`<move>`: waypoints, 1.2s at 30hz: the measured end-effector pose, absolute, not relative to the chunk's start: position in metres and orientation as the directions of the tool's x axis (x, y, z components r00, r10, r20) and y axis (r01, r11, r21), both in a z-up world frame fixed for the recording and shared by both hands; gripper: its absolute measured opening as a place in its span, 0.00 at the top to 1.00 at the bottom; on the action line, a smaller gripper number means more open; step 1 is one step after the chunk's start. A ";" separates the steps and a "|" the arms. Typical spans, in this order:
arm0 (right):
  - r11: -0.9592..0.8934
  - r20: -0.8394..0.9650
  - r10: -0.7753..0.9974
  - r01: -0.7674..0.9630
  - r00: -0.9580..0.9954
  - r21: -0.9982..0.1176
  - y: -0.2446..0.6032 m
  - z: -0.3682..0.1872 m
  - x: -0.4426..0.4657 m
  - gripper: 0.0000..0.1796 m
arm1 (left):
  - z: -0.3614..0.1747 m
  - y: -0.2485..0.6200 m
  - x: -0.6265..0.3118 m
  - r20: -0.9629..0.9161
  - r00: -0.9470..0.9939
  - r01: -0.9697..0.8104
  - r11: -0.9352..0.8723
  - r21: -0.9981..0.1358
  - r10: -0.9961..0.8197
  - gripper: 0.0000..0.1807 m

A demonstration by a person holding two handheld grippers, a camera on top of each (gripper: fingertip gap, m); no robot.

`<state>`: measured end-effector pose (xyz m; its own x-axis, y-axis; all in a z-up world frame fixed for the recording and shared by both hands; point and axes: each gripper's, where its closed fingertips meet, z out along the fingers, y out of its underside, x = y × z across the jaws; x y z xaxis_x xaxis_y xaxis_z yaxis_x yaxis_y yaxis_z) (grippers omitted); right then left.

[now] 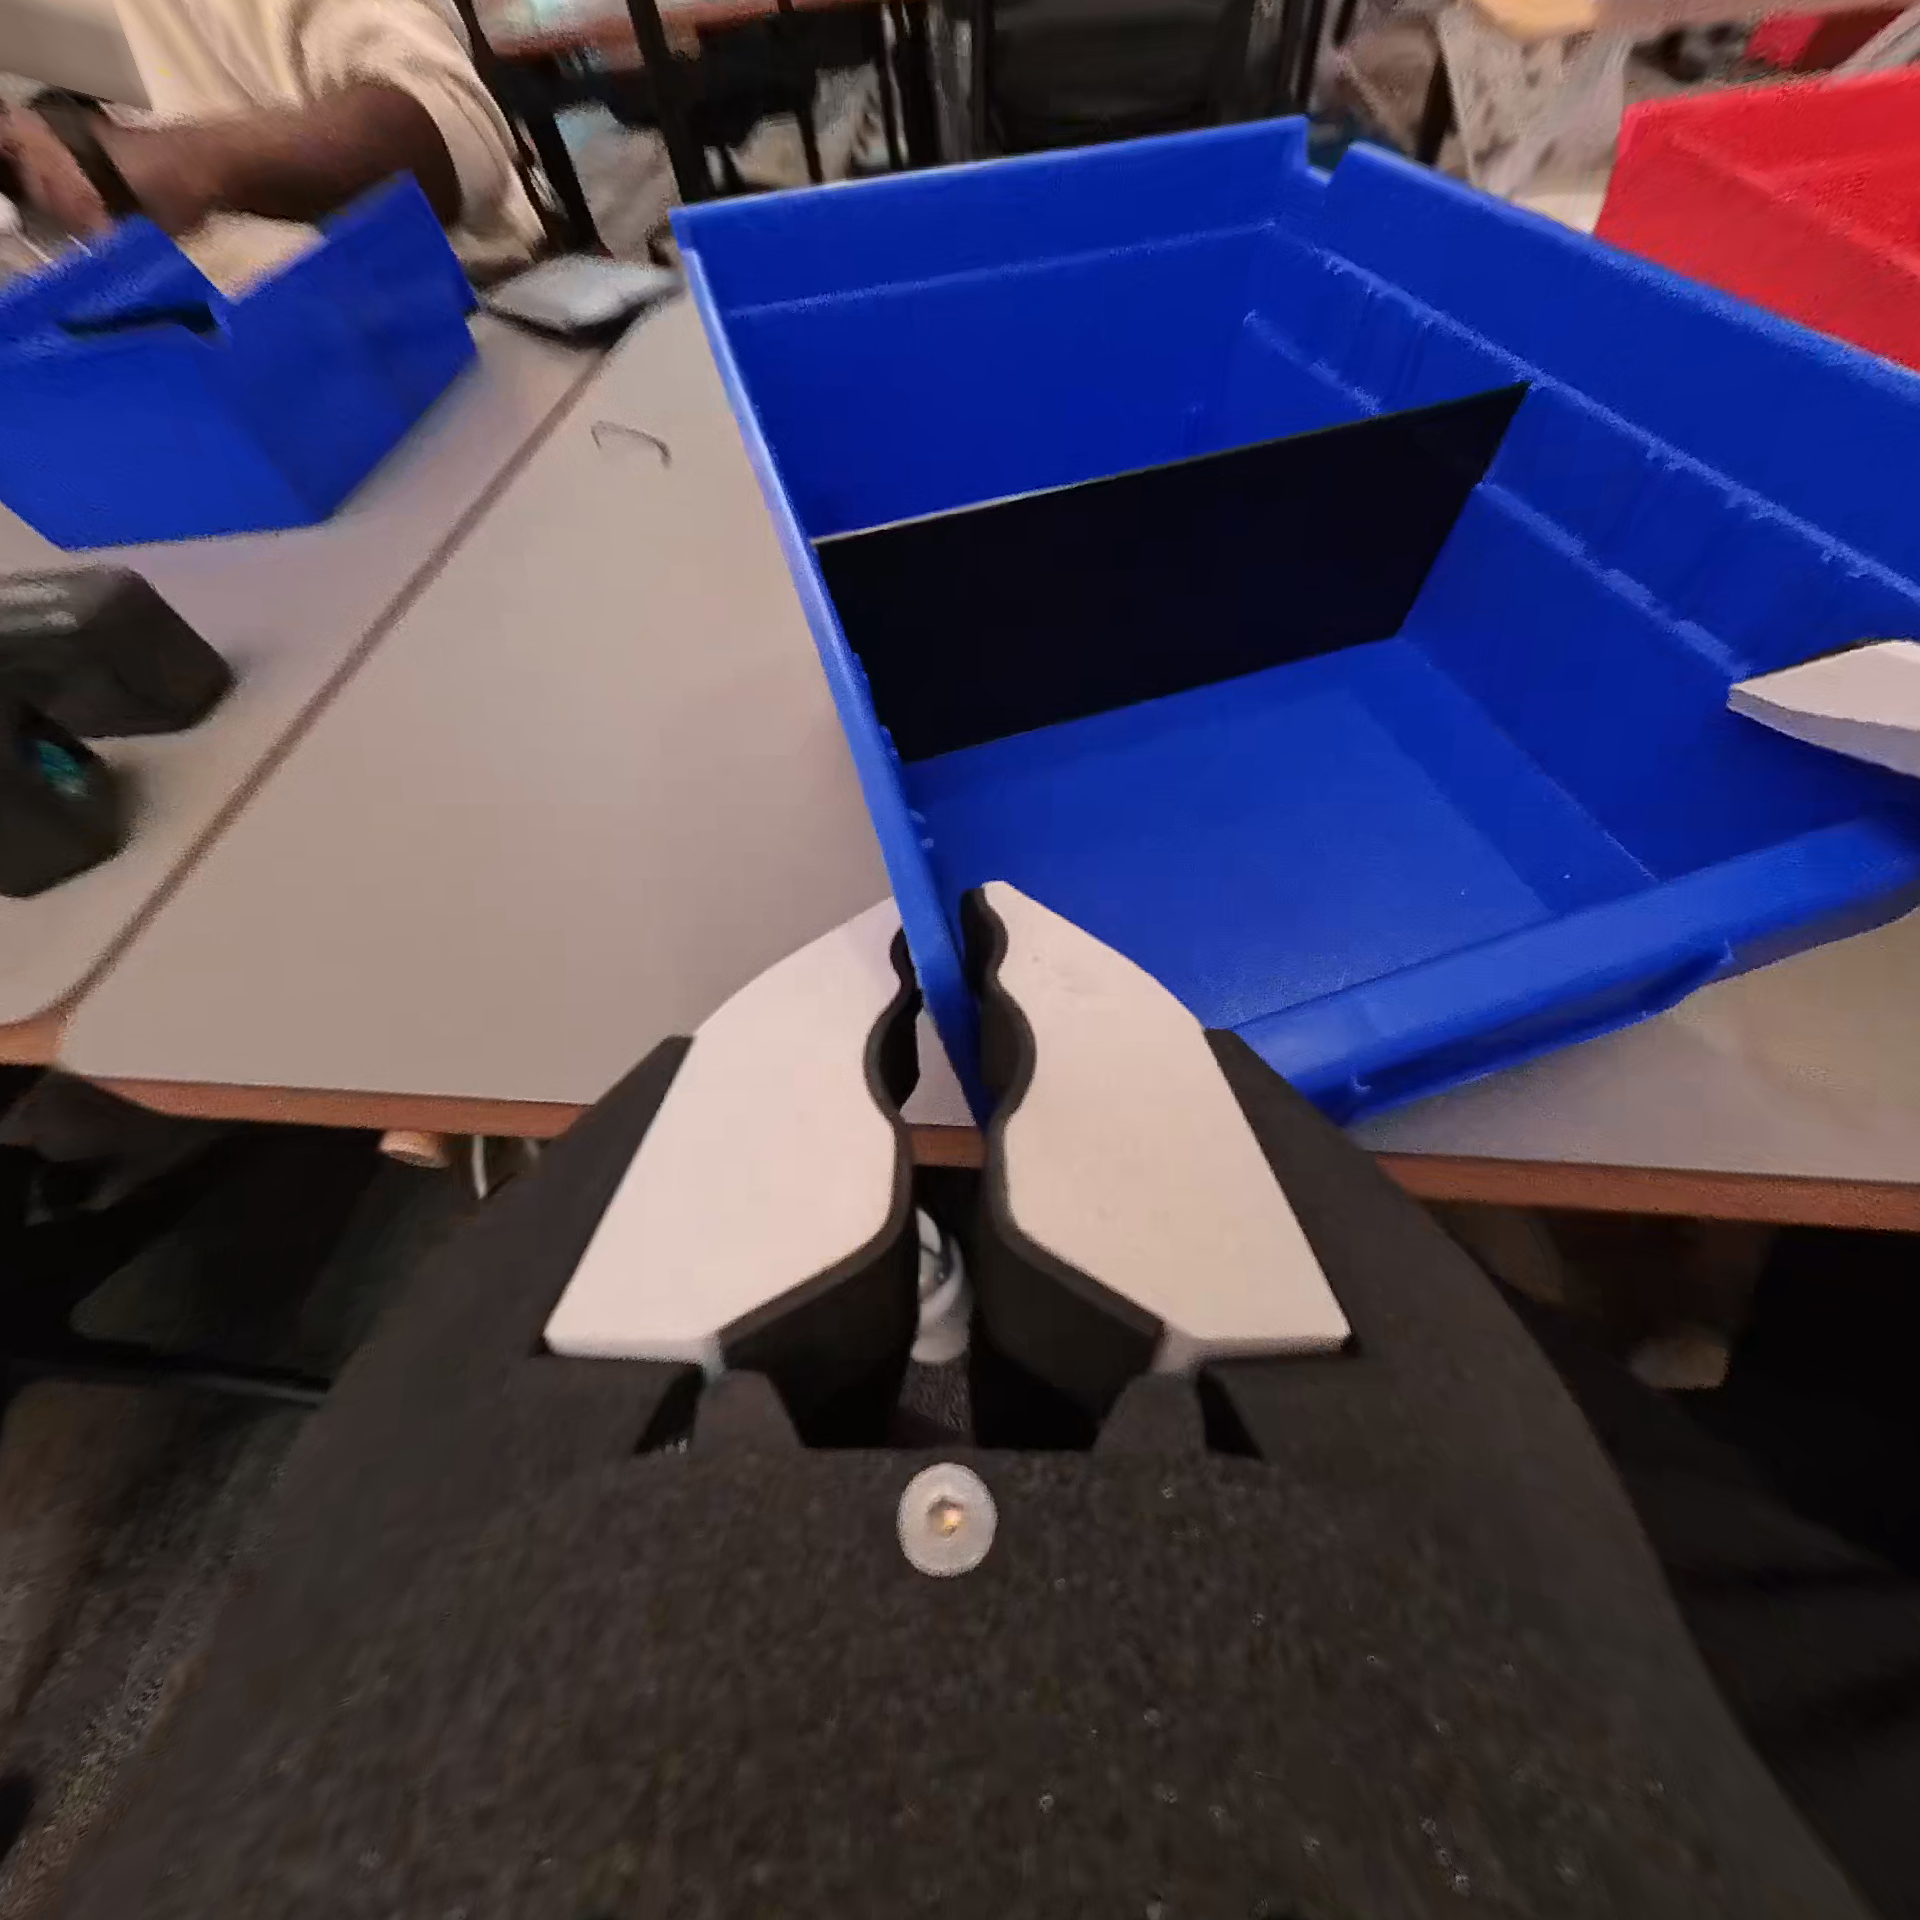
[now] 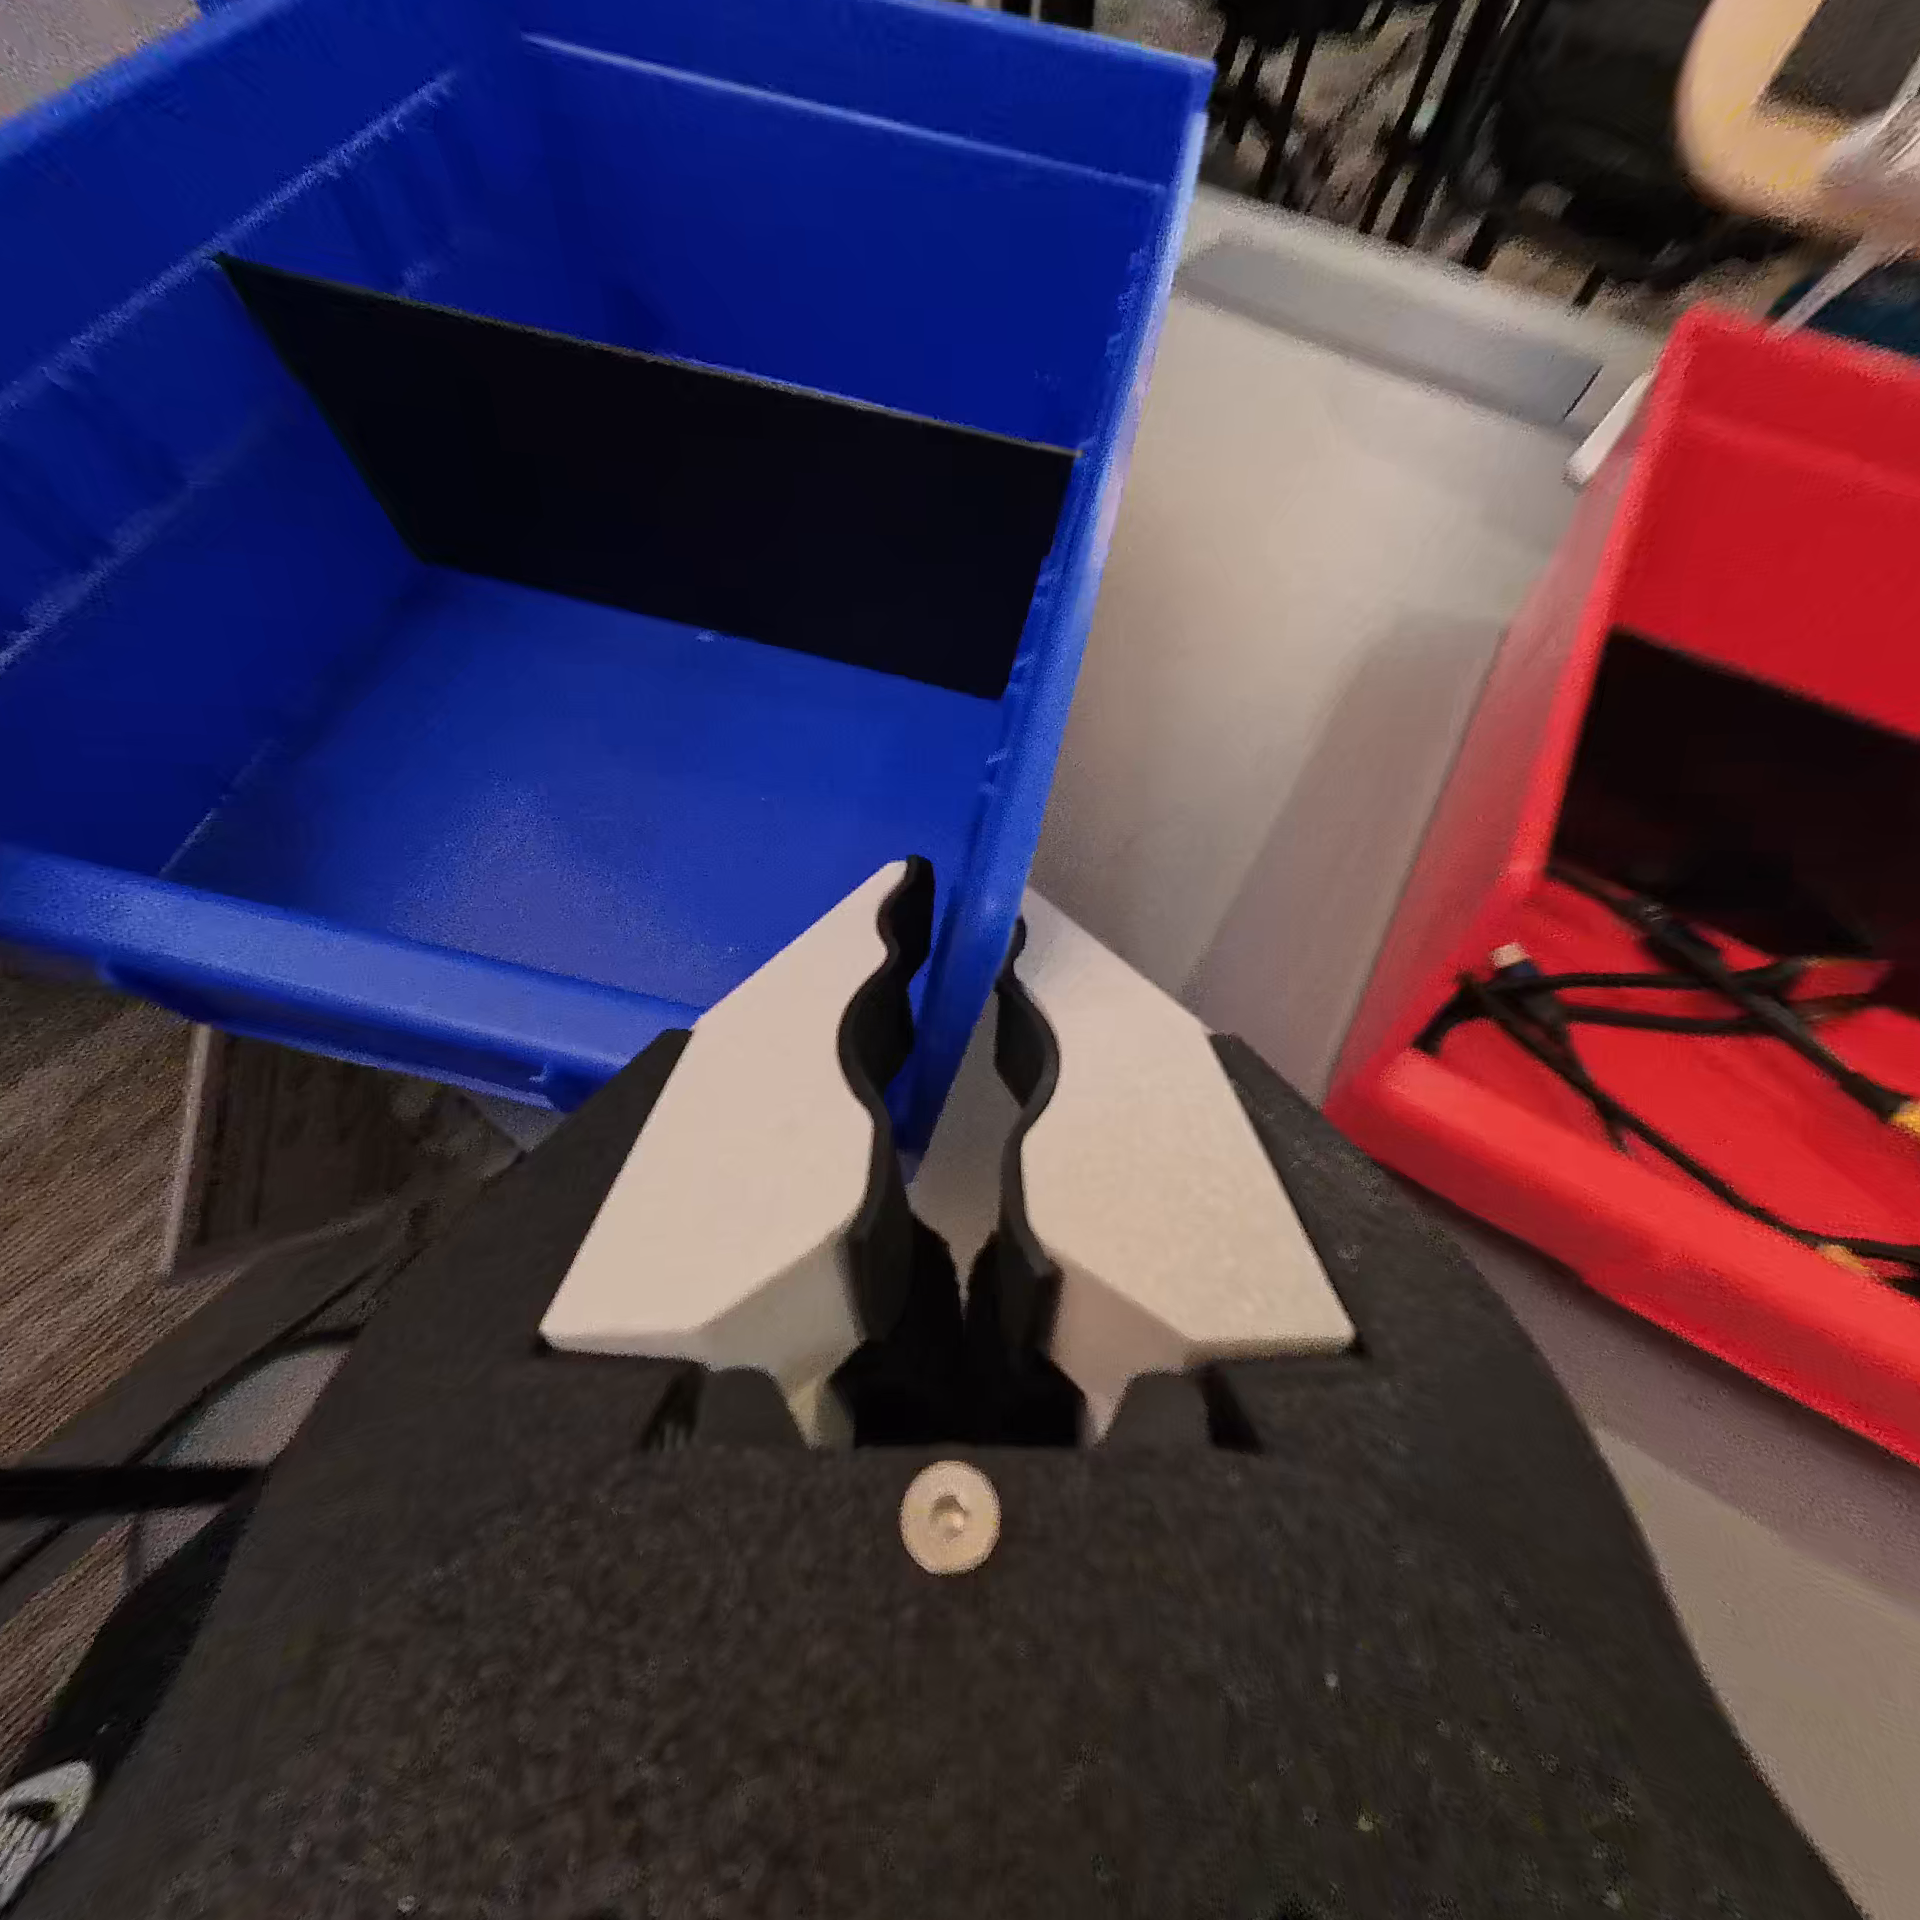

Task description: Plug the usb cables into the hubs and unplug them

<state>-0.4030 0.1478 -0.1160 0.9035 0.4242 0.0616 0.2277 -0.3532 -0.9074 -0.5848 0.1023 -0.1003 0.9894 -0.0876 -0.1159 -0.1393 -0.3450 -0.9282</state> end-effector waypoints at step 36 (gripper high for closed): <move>-0.431 -0.012 -0.247 -0.121 0.969 -0.894 0.130 -0.137 0.190 0.97 | -0.136 0.173 0.001 -0.076 0.807 -0.312 -0.313 -0.897 -0.586 0.95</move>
